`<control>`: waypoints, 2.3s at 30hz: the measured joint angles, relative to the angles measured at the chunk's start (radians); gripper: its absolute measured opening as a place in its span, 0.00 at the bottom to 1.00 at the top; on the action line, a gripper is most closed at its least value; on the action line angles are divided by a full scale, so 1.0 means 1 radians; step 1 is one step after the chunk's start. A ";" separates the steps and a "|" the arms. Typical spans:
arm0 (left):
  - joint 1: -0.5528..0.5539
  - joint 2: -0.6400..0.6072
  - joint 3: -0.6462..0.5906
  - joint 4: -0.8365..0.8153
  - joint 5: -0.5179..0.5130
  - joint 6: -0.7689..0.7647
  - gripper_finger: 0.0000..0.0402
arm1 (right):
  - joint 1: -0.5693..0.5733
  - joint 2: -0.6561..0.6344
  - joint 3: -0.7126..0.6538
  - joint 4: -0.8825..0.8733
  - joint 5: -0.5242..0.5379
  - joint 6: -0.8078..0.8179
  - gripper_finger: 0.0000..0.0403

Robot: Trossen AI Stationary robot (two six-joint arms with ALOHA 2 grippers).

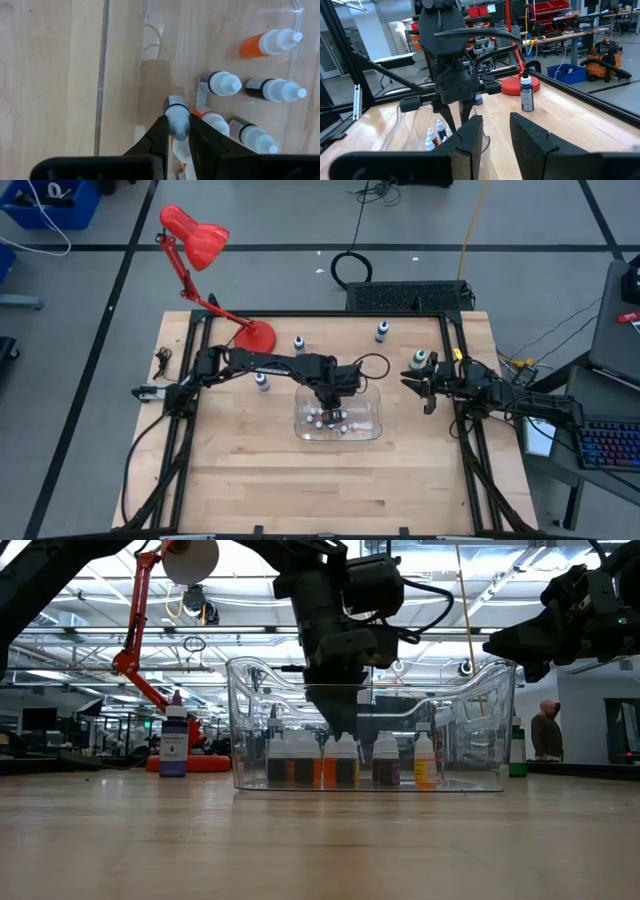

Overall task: Pick & Place food coloring
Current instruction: Put the small blue food coloring bottle into the transparent bin, then put the large green food coloring bottle into the transparent bin

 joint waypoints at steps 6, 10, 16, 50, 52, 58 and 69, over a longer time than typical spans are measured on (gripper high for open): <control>0.000 0.000 -0.010 -0.004 0.000 0.000 0.14 | 0.000 0.000 0.000 0.000 0.000 0.000 0.22; 0.000 0.000 -0.045 0.001 0.001 -0.001 0.13 | 0.000 0.000 0.000 0.000 0.000 0.000 0.22; 0.000 -0.003 -0.059 0.023 0.018 -0.006 0.15 | 0.000 0.000 0.000 0.000 0.000 0.000 0.22; -0.120 -0.279 0.132 -0.079 -0.345 -0.012 0.36 | 0.000 0.000 0.000 0.000 0.000 0.000 0.22; -0.157 -0.407 -0.035 0.040 -0.454 0.012 0.36 | 0.000 0.000 0.000 0.000 0.000 0.000 0.22; -0.237 -0.846 -0.683 0.477 -0.494 0.015 0.36 | 0.000 0.000 0.000 0.000 0.000 0.000 0.22; -0.338 -1.690 -1.487 0.889 -0.506 -0.069 0.36 | 0.000 0.000 0.000 0.000 0.000 0.000 0.22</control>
